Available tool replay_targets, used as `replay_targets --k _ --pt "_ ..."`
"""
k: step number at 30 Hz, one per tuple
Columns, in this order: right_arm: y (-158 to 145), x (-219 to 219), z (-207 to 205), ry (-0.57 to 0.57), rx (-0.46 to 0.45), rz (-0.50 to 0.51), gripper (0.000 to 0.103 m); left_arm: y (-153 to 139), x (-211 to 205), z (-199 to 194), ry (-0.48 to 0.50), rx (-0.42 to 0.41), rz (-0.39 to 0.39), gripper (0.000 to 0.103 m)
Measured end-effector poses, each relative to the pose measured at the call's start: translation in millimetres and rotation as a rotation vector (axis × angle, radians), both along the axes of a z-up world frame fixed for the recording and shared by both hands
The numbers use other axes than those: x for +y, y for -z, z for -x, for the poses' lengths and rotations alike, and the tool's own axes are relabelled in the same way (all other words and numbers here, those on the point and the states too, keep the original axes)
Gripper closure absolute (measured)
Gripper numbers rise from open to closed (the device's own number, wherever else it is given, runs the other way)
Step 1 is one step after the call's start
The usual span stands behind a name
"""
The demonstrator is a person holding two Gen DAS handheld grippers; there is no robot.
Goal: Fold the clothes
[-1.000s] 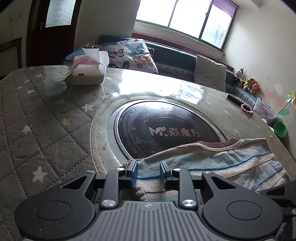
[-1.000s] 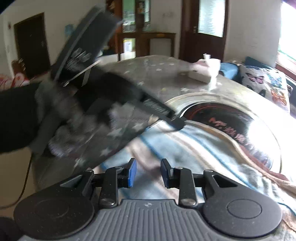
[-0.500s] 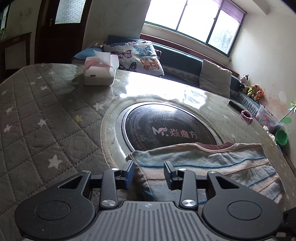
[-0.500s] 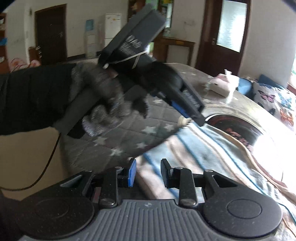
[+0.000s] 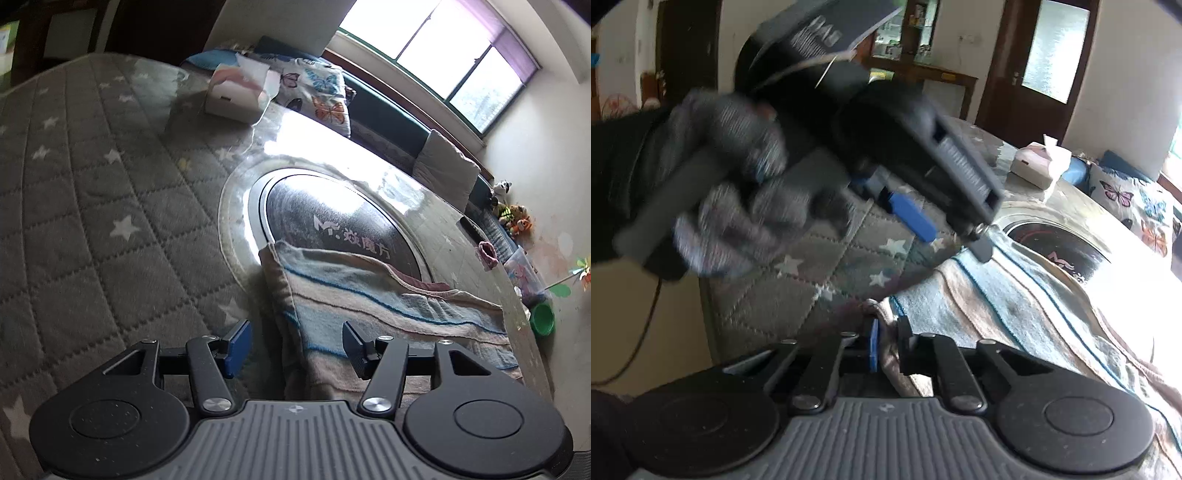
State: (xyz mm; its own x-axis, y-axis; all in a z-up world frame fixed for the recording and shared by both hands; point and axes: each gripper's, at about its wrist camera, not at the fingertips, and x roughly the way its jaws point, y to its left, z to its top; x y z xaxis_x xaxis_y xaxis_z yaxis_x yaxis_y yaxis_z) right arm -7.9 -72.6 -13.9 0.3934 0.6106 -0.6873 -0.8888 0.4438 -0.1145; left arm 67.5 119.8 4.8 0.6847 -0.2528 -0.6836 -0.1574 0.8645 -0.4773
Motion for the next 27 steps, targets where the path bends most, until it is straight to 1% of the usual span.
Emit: replay_targets --k 2,3,5,7,10,11,12,13,15,17,18,20,24,27 --pt "-7.8 -5.6 -3.5 0.015 0.025 -0.035 0.096 2.7 1.4 -0.6 -0.01 0.013 0.045 0.045" --pt "-11.2 -8.7 -4.8 0.022 0.034 -0.05 0.096 3.8 1.2 -1.4 -0.011 0.019 0.064 0.047" --pt "-16.2 -13.5 -5.8 0.03 0.043 -0.073 0.096 5.5 -0.7 -3.9 -0.012 0.03 0.096 0.047" --pt "-20.6 -18.0 -6.9 0.035 0.047 -0.093 0.096 7.2 -2.6 -6.4 -0.012 0.042 0.127 0.049" --pt "-24.1 -22.9 -8.9 0.036 0.054 -0.117 0.097 12.0 -4.1 -10.0 -0.016 0.06 0.185 0.063" --pt "-24.6 -23.6 -8.4 0.035 0.057 -0.121 0.097 13.8 -4.1 -10.8 -0.019 0.063 0.203 0.072" --pt "-25.0 -25.1 -9.0 0.036 0.063 -0.125 0.097 15.3 -4.1 -11.3 -0.022 0.064 0.216 0.079" --pt "-25.3 -27.6 -10.9 0.04 0.071 -0.131 0.097 16.9 -4.0 -11.8 -0.025 0.065 0.23 0.082" --pt "-26.0 -32.6 -14.8 0.048 0.088 -0.142 0.096 17.1 -4.4 -12.4 -0.029 0.061 0.23 0.087" --pt "-26.6 -37.5 -18.7 0.056 0.105 -0.152 0.094 15.3 -5.1 -12.4 -0.031 0.055 0.223 0.089" --pt "-27.0 -40.0 -20.6 0.06 0.114 -0.158 0.09 14.0 -5.6 -12.3 -0.031 0.051 0.219 0.089" --pt "-28.1 -47.1 -25.2 0.074 0.126 -0.169 0.088 11.4 -6.6 -12.1 -0.031 0.042 0.21 0.09" --pt "-31.8 -74.7 -39.9 0.158 0.111 -0.18 0.087 6.2 -9.0 -9.6 -0.031 0.021 0.191 0.091" --pt "-24.1 -96.5 -64.5 0.287 0.082 -0.144 0.088 1.4 -10.8 -8.1 -0.028 0.008 0.181 0.091"
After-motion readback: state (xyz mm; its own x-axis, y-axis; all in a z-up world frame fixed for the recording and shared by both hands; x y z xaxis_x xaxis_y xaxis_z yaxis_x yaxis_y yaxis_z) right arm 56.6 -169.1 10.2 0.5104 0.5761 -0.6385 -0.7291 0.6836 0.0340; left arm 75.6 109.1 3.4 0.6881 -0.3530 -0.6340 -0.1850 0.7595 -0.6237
